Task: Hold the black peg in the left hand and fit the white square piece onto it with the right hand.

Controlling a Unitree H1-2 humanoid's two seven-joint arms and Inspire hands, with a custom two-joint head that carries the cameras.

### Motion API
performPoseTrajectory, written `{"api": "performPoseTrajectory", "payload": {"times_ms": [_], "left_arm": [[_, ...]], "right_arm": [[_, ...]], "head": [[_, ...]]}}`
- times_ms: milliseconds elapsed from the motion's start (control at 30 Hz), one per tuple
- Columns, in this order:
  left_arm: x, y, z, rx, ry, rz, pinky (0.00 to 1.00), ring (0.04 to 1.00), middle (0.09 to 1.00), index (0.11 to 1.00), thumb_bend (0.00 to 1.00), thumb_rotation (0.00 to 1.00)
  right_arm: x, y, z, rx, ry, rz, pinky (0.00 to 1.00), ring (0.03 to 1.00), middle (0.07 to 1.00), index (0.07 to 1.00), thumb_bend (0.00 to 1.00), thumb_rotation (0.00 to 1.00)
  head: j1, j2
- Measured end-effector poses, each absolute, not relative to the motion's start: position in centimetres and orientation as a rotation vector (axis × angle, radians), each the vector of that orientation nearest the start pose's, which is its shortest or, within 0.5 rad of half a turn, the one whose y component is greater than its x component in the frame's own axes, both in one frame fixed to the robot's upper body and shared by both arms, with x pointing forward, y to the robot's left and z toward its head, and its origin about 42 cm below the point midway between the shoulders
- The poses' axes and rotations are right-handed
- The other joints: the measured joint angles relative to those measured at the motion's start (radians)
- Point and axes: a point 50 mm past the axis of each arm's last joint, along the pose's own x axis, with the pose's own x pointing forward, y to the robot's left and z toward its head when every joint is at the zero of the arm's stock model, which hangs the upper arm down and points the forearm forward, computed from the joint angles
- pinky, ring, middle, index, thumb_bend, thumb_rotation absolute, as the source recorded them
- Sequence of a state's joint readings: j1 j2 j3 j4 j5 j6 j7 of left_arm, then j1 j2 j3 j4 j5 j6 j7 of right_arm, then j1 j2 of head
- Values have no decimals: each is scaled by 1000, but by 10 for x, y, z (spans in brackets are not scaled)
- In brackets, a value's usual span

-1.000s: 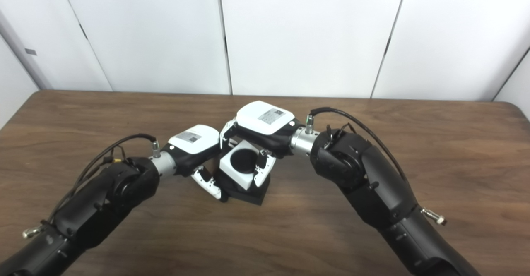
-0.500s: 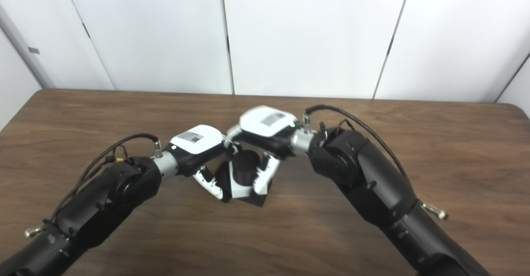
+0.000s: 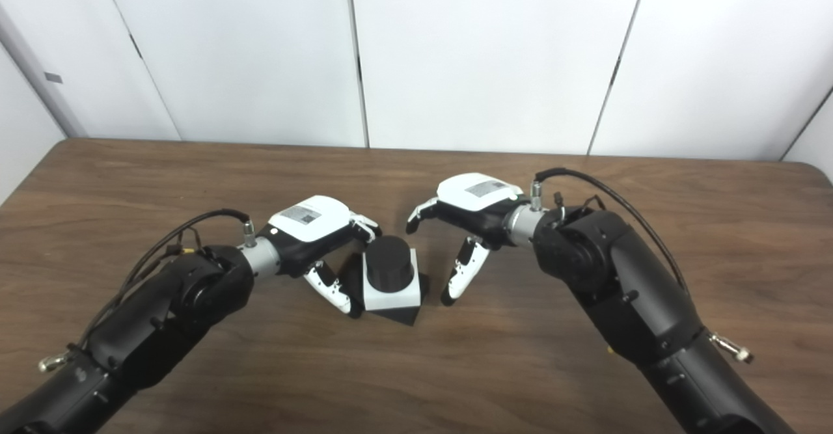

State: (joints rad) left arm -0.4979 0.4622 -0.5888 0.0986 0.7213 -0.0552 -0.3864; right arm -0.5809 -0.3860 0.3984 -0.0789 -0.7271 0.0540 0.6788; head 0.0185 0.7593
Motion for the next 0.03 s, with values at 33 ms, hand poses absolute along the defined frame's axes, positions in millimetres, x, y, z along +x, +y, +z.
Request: {"api": "performPoseTrajectory", "payload": {"times_ms": [33], "left_arm": [[389,187,173,1406,-258,-805,675,833,850,485,522,59]], "right_arm": [[402,-174,258,-1350,-265,743,661,796,821,725,833,152]], "head": [[0,0]]}}
